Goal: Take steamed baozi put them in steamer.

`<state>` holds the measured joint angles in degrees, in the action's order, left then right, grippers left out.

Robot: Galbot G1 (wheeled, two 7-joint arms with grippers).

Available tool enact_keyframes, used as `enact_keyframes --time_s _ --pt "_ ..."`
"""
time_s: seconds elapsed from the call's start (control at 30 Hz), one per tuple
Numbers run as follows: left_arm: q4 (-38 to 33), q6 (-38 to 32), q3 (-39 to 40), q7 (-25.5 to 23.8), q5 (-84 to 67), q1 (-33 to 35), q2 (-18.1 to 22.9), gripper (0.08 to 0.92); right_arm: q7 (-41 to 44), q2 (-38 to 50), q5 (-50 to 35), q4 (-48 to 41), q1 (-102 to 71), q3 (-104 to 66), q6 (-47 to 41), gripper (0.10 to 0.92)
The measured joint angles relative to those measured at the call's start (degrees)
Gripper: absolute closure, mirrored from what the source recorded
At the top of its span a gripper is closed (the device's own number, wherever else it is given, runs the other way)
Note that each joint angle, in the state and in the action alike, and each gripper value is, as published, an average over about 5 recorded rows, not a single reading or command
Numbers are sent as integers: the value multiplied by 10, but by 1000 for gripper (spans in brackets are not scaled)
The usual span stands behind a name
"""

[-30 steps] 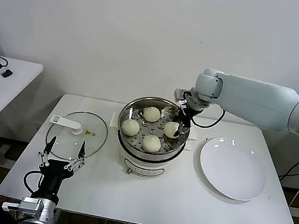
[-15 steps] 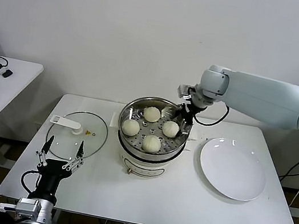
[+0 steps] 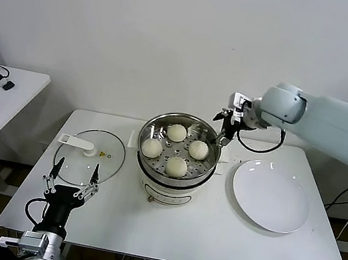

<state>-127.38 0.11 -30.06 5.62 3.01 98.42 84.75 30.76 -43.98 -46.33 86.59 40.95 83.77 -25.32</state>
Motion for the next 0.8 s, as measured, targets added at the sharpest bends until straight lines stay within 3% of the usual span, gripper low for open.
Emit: enact_keyframes --time_s 0.2,0.47,0.8 --pt "-1 2 0 -2 3 1 -1 177 -120 109 -3 97 -132 -156 -9 203" --pt "-1 0 -4 -3 6 1 0 177 -275 222 -11 212 -334 -347 76 203" --pt "-1 -7 -6 0 16 12 2 177 -363 199 44 284 -701 -707 169 203"
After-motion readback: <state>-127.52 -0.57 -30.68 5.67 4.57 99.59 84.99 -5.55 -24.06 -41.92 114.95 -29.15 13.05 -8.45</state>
